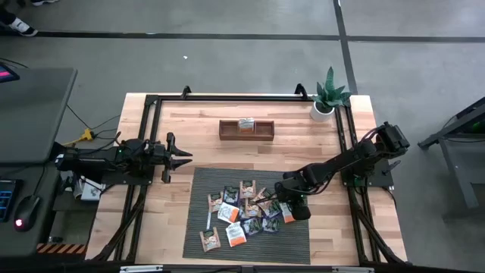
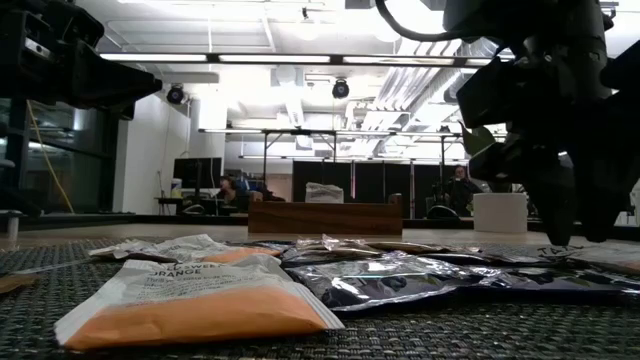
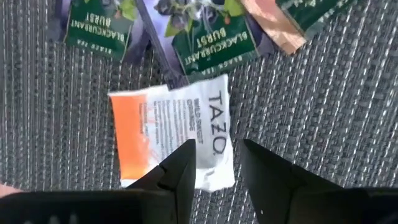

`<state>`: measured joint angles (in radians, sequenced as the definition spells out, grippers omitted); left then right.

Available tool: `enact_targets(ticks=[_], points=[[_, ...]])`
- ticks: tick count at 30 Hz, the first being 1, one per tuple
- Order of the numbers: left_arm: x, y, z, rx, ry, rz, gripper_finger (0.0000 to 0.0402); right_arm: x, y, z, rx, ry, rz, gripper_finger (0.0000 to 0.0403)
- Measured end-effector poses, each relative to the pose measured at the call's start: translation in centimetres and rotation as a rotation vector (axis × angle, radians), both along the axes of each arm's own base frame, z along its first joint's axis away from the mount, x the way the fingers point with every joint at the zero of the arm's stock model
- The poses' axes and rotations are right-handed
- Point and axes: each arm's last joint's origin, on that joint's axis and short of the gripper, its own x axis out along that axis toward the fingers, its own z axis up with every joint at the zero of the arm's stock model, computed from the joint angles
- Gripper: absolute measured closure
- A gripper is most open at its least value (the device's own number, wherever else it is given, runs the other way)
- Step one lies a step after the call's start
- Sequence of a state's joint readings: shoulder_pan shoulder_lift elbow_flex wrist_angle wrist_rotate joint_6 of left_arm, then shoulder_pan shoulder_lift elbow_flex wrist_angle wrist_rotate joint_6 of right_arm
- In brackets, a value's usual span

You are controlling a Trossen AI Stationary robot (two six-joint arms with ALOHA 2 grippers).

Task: Pick & Place Tea
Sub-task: Put the orange tea bag into the middle compartment of the wooden organizer

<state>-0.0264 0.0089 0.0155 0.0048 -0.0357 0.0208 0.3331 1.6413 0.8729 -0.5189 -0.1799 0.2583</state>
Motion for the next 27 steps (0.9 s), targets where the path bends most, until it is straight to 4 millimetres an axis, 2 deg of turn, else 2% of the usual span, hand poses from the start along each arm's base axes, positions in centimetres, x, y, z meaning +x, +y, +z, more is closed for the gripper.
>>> enact_targets(ticks=[14,18,24,27], points=[[0.0,0.0,0.0,0.0,-0.001,0.0,0.0319,-0.6,-0.2,-1.1,-0.016,-0.013,-0.03,0.0285],[0.0,0.0,0.0,0.0,0.0,0.0,0.0319,-0.6,-0.2,-1.1,-0.023,-0.017,-0.02,0.0314],[0.0,0.0,0.0,0.0,0.0,0.0,0.0319,-0.6,-0.3,-1.1,-0.027,-0.02,-0.003,0.039],[0.0,0.0,0.0,0.0,0.0,0.0,0.0319,-0.6,-0.2,-1.1,-0.016,-0.018,0.006,0.0394]])
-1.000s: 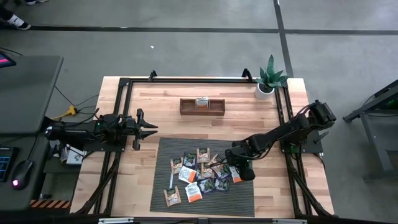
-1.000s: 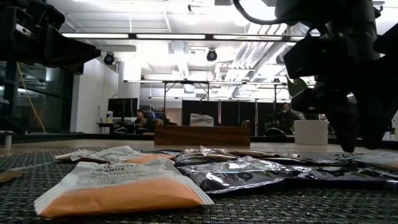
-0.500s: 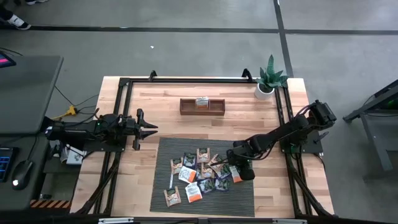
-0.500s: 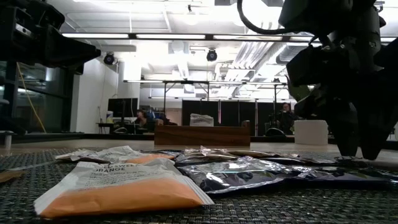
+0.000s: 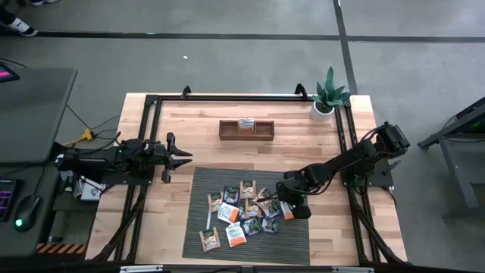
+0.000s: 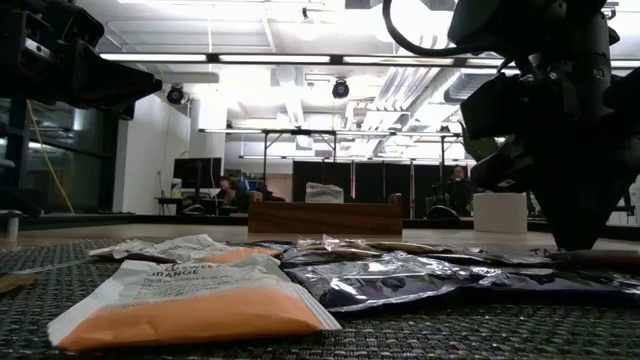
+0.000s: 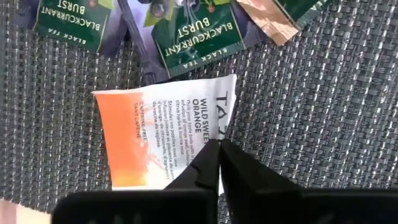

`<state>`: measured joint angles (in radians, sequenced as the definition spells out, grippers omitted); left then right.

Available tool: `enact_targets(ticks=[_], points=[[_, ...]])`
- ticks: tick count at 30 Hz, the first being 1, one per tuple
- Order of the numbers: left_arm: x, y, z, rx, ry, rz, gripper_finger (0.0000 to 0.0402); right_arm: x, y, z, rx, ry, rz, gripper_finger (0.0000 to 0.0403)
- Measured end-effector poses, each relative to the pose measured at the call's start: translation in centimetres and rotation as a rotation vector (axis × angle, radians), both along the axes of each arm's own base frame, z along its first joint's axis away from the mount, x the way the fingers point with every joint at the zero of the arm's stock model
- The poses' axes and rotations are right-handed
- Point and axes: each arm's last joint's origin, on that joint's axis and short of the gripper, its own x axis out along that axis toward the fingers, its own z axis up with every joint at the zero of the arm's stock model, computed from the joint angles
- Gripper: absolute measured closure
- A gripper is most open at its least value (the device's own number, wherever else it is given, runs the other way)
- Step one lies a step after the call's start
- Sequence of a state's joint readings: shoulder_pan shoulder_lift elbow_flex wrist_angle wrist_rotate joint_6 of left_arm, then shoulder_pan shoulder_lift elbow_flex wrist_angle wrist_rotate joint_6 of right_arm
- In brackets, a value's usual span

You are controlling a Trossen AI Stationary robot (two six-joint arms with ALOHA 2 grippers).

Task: Pick & Place Tea
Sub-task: Put the orange tea bag into the middle compartment of the wooden organizer

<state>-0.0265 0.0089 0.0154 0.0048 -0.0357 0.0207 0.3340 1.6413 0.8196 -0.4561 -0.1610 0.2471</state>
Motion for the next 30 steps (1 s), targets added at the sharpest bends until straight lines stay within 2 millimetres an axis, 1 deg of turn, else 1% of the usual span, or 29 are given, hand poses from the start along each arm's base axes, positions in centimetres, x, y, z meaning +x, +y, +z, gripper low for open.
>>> enact_targets(ticks=[3,6,12,16,23,27,30], points=[[0.0,0.0,0.0,0.0,0.0,0.0,0.0319,0.0,0.1,0.1,0.009,0.009,-0.004,0.0387],[0.0,0.0,0.0,0.0,0.0,0.0,0.0319,0.1,0.1,0.4,0.011,0.012,0.003,0.0397],[0.0,0.0,0.0,0.0,0.0,0.0,0.0319,0.2,0.0,2.7,-0.029,-0.004,0.011,0.0399],[0.0,0.0,0.0,0.0,0.0,0.0,0.0319,0.5,-0.3,5.0,-0.141,-0.036,0.01,0.04],[0.0,0.0,0.0,0.0,0.0,0.0,0.0319,2.0,-1.9,8.6,-0.411,-0.114,-0.037,0.0402],[0.0,0.0,0.0,0.0,-0.001,0.0,0.0319,2.7,-3.2,9.4,-0.517,-0.15,-0.067,0.0402],[0.0,0.0,0.0,0.0,0.0,0.0,0.0319,3.0,-4.2,9.6,-0.58,-0.157,-0.089,0.0402]])
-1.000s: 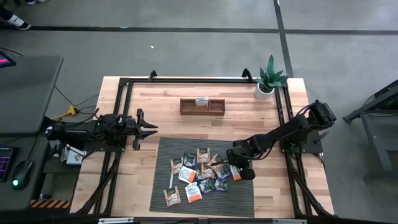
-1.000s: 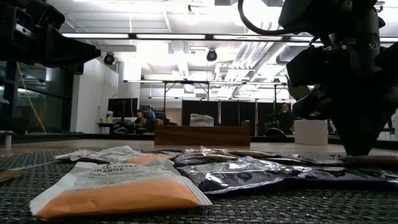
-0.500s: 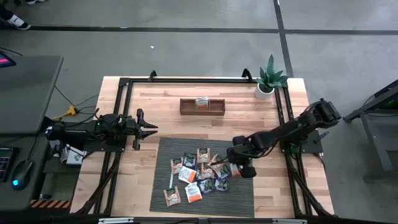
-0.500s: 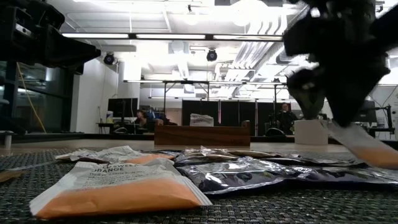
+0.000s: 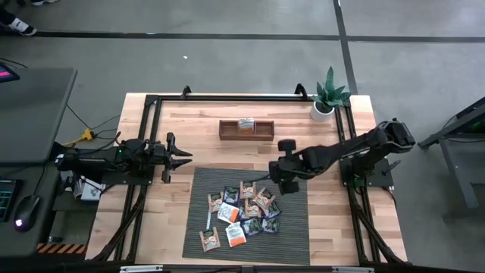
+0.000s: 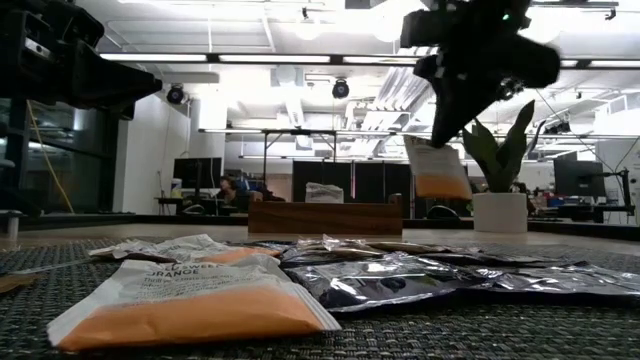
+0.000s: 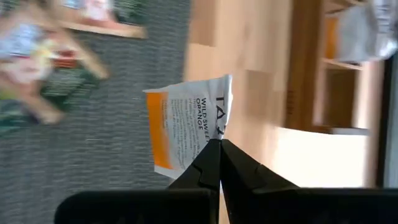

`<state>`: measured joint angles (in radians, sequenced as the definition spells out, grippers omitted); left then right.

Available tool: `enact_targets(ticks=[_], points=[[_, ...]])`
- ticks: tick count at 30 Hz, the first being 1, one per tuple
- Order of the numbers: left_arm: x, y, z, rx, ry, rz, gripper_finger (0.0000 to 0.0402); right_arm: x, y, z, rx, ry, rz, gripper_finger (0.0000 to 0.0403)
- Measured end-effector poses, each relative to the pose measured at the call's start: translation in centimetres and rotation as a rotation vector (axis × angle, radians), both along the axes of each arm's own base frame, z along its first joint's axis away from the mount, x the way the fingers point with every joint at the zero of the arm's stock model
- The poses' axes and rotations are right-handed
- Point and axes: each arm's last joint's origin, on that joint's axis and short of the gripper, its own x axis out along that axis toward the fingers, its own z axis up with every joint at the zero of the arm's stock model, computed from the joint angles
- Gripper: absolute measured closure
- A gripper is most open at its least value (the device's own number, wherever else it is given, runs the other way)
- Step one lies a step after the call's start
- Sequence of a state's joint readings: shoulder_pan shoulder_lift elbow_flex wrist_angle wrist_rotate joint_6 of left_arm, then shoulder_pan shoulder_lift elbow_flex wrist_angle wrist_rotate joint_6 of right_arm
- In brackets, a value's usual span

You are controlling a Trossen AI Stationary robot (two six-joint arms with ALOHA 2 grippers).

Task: Pick & Place Tea
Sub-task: Put the orange tea bag into the middle compartment of the wooden organizer

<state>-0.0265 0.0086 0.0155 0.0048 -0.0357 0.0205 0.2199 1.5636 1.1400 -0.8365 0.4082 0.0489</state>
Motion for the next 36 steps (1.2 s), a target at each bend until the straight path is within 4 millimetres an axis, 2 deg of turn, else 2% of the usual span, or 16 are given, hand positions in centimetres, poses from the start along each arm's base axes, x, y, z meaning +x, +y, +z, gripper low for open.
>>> enact_targets(ticks=[13,18,28,36], points=[[0.0,0.0,0.0,0.0,0.0,0.0,0.0319,1.4,-2.7,0.1,-0.173,-0.075,-0.053,0.0403],[0.0,0.0,0.0,0.0,0.0,0.0,0.0319,2.8,-4.6,-0.4,-0.233,-0.086,-0.067,0.0403],[0.0,0.0,0.0,0.0,0.0,0.0,0.0319,7.7,-8.6,0.9,-0.387,-0.064,-0.069,0.0403],[0.0,0.0,0.0,0.0,0.0,0.0,0.0319,11.4,-11.9,0.2,-0.419,-0.014,-0.071,0.0403]])
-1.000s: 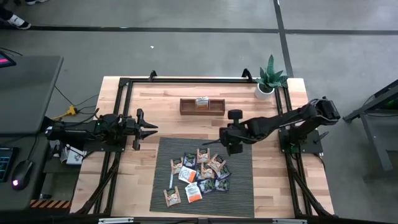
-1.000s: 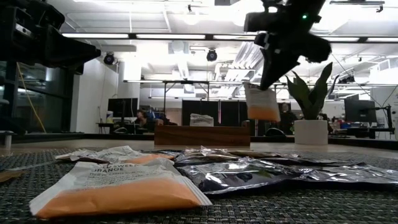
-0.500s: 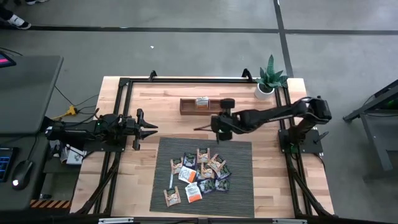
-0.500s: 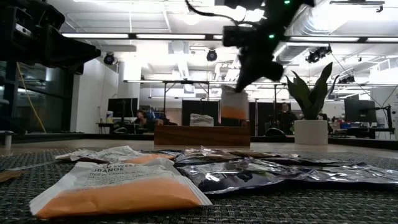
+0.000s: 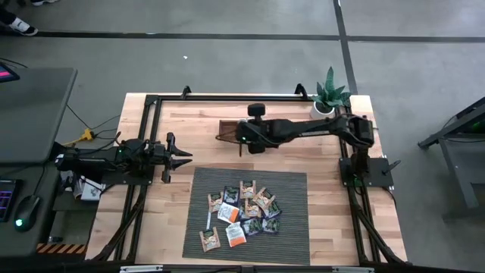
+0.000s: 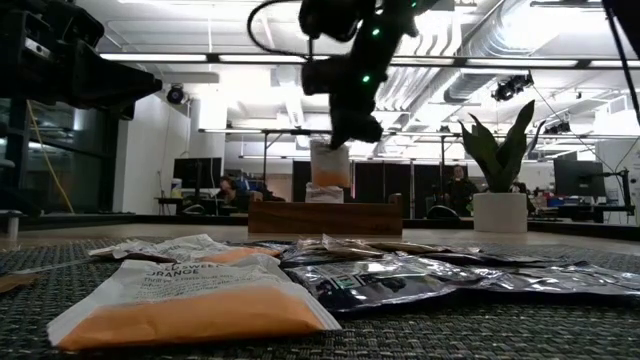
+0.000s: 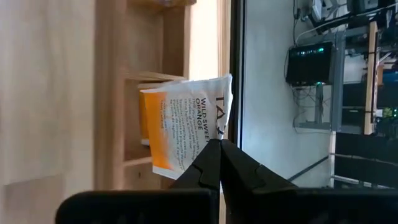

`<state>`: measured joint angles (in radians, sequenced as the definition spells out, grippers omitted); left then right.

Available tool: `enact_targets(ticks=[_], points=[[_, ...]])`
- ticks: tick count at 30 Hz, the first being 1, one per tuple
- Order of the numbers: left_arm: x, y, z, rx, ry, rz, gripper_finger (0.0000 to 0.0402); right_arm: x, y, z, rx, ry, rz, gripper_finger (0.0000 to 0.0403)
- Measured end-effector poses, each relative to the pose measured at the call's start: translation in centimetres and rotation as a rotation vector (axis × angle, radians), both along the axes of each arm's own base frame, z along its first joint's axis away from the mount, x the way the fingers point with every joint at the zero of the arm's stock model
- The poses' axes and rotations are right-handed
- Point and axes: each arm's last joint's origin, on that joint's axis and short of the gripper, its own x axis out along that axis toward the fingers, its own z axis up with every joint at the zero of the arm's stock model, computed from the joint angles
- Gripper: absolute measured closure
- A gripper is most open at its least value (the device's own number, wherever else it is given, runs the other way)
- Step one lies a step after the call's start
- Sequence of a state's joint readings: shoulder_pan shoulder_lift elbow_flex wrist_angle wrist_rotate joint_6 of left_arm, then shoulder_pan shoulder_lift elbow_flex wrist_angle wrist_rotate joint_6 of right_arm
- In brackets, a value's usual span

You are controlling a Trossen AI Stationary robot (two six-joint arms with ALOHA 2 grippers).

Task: Pick & Place Tea
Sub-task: Put the orange tea bag into the middle compartment of the wooden organizer

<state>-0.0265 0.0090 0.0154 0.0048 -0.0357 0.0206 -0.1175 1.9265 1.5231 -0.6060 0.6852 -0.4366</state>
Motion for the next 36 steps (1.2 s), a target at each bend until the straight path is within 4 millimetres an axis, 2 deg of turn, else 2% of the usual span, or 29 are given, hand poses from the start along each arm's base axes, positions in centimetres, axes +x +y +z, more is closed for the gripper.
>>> enact_targets(ticks=[7,14,23,30,36], points=[[0.0,0.0,0.0,0.0,0.0,0.0,0.0319,0.8,-2.1,-1.2,0.01,0.01,-0.03,0.0403],[0.0,0.0,0.0,0.0,-0.001,0.0,0.0319,1.3,-2.8,-2.7,0.053,0.009,-0.021,0.0403],[0.0,0.0,0.0,0.0,0.0,0.0,0.0319,1.3,-3.1,-2.8,0.075,0.004,-0.017,0.0399],[0.0,0.0,0.0,0.0,-0.001,0.0,0.0319,1.4,-3.0,-2.9,0.138,0.001,0.025,0.0372],[0.0,0.0,0.0,0.0,0.0,0.0,0.0319,1.2,-3.2,-2.9,0.133,0.007,0.01,0.0332]])
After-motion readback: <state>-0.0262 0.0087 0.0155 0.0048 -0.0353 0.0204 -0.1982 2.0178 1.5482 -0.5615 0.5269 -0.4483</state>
